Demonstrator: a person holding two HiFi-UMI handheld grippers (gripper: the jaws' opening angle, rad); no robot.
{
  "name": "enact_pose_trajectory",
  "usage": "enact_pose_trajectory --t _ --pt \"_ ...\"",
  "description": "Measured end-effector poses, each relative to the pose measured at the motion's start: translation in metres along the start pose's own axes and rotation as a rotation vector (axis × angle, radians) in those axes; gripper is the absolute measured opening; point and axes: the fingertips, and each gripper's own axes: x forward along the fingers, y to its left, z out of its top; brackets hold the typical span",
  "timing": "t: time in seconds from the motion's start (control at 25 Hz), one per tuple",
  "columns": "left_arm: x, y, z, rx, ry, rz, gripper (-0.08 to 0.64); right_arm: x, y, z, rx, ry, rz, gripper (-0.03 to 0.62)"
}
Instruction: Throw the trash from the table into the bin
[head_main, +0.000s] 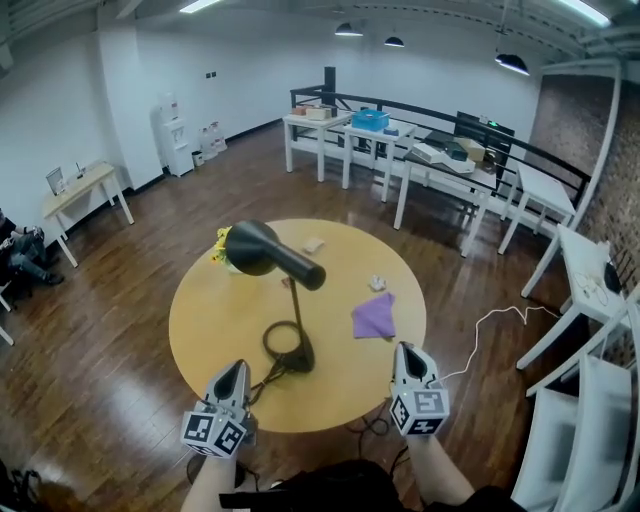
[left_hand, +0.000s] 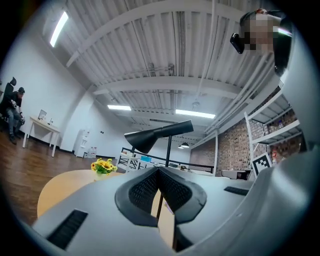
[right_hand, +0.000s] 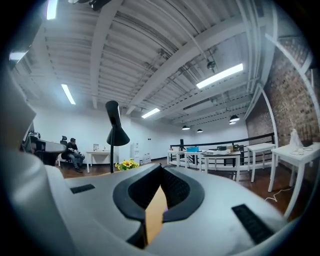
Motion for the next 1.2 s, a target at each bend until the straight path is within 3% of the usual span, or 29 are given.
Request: enact_pose_trajectory --t 0.4,0.64,0.96,1.2 --pt "-0.005 0.021 -0.003 -0.013 0.015 -0.014 0.001 -0.01 0.009 -0.004 -0.001 -0.002 -0.053 0.001" --pt "-0.007 0.008 -0.003 -0.03 0.025 -0.088 0.001 -0.003 0.017 -0.011 -0.019 0.017 -0.036 0.001" --pt "-0.024 0.03 0.003 -0.038 -0.01 -0.02 0.0 0.001 0.034 -0.019 -0.058 0.062 -0.02 0.001" --pt "-0.037 0.045 0.002 -0.077 -0.002 -0.025 0.0 -0.002 0.034 -0.021 -0.03 0.088 -0.082 0.002"
